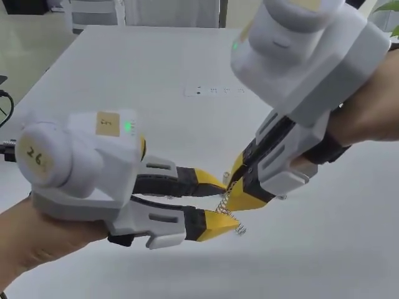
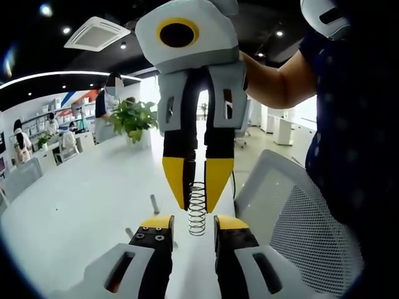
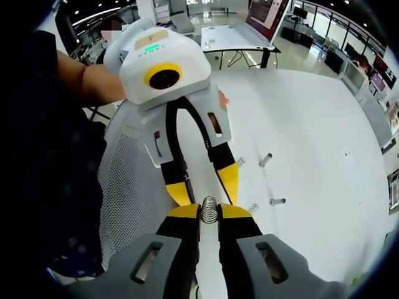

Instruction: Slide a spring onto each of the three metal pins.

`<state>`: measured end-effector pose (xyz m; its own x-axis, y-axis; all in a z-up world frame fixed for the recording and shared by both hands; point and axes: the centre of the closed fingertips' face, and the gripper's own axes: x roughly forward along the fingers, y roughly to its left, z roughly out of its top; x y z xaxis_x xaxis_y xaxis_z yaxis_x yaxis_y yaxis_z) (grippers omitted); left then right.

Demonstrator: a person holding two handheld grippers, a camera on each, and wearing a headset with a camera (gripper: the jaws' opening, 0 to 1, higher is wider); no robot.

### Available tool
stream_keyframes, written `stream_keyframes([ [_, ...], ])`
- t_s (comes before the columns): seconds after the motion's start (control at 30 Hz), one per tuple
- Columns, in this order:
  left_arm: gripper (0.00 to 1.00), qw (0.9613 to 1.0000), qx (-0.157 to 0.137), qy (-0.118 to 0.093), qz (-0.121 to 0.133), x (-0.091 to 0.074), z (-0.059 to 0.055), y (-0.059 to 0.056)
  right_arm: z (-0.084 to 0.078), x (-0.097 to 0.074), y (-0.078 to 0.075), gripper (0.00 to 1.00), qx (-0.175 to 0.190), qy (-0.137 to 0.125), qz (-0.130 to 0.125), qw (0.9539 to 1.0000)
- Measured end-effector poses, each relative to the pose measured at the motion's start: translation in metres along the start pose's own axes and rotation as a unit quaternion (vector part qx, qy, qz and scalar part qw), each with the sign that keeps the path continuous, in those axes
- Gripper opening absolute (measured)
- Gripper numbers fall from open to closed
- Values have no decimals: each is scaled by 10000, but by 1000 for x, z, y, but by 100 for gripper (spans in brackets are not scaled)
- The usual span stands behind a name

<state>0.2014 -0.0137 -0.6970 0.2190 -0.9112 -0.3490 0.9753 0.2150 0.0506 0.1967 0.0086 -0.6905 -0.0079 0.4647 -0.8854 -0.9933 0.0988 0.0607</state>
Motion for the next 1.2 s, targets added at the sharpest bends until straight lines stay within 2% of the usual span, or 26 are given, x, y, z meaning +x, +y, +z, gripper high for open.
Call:
stream_keyframes([
  [0.17, 24, 10000, -33, -36, 22, 0, 0, 1, -2, -1, -5, 8, 35, 5, -23, 10000],
  [0.3, 27, 10000, -73, -32, 49, -1, -2, 2, -2, -3, -17, 8, 101, -6, -56, 9999],
  [0.6, 33, 9996, -173, -78, 199, -6, -4, 9, -9, -10, -16, 8, 195, -33, -169, 9997],
  [1.07, 37, 9984, -325, -114, 444, -19, -12, 21, -29, -22, -26, 8, 434, 16, -404, 9982],
  [1.2, 38, 9979, -369, -84, 527, -24, -19, 24, -38, -29, -35, 8, 555, 46, -502, 9972],
])
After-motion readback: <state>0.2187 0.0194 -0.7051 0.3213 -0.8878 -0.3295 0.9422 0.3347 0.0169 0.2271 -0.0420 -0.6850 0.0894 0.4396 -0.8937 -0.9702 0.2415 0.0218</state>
